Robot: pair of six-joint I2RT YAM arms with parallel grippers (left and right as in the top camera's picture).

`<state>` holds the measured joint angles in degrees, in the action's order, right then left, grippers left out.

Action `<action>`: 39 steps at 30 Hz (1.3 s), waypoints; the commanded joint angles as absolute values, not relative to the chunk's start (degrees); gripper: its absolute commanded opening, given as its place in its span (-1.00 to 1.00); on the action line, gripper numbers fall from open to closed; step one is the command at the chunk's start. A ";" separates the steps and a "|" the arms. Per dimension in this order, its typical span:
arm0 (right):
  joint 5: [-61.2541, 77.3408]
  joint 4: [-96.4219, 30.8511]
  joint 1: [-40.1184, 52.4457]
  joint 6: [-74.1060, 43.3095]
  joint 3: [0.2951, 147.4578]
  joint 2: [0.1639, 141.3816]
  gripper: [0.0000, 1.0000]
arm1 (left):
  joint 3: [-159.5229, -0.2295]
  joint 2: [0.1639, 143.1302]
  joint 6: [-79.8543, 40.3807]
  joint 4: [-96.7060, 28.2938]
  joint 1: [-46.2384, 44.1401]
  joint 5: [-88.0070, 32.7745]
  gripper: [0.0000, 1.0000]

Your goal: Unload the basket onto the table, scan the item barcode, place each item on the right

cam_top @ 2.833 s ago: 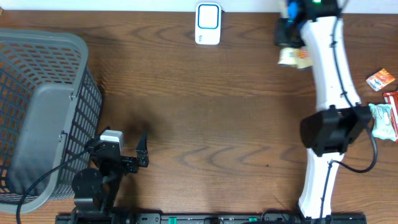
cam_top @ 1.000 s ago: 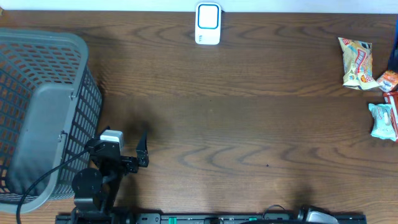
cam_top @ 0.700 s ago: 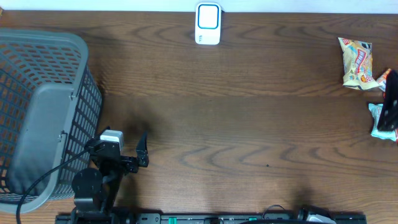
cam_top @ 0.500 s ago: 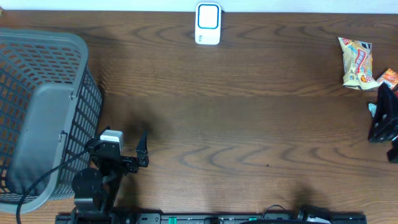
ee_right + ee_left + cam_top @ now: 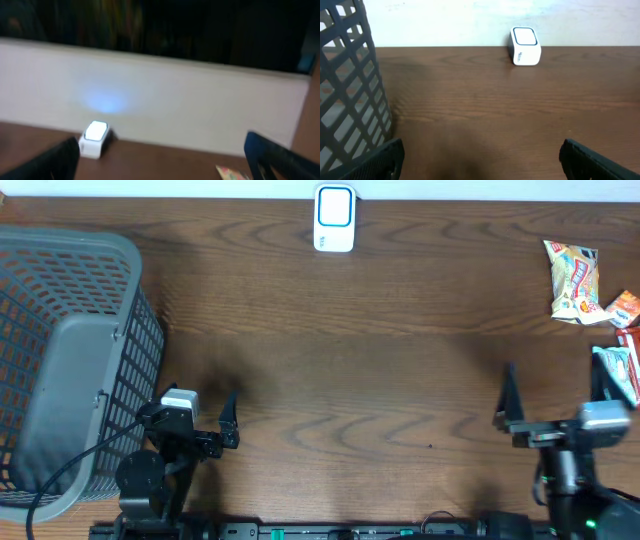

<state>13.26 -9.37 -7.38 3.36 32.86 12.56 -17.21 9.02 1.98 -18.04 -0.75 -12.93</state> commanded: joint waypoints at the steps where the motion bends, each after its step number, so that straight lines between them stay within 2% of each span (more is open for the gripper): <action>1: 12.71 -3.07 -7.03 3.27 23.38 7.99 0.99 | -17.08 8.86 2.76 -18.02 -0.60 -12.58 0.98; 8: 9.15 6.68 -7.03 3.25 8.84 0.69 0.99 | -17.08 8.86 2.76 -18.02 -0.60 -12.58 0.98; 17: 3.55 4.69 -7.03 3.03 0.30 0.27 0.99 | -17.08 8.86 2.76 -18.00 -0.60 -12.58 0.98; 20: 3.55 -4.25 -7.09 3.03 0.32 0.30 0.98 | -17.08 8.86 2.76 -18.02 -0.60 -12.58 0.99; 31: 3.16 -4.08 -7.07 3.05 0.32 0.64 0.98 | -17.08 8.86 2.76 -18.02 -0.60 -12.58 0.98; 34: 3.16 -4.08 -7.07 3.05 0.32 0.64 0.99 | -17.08 8.10 2.61 -21.93 -0.60 -12.43 0.98; 36: 3.16 -4.08 -7.07 3.05 0.32 0.64 0.98 | -15.49 7.77 1.67 -15.31 -0.67 -11.07 0.98; 39: 3.16 -4.08 -7.07 3.05 0.32 0.64 0.98 | -6.52 7.27 1.67 3.92 -0.67 -4.80 0.98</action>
<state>3.62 -3.86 -7.38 3.33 0.38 0.84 -12.73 8.10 1.72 -5.13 -0.75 -10.11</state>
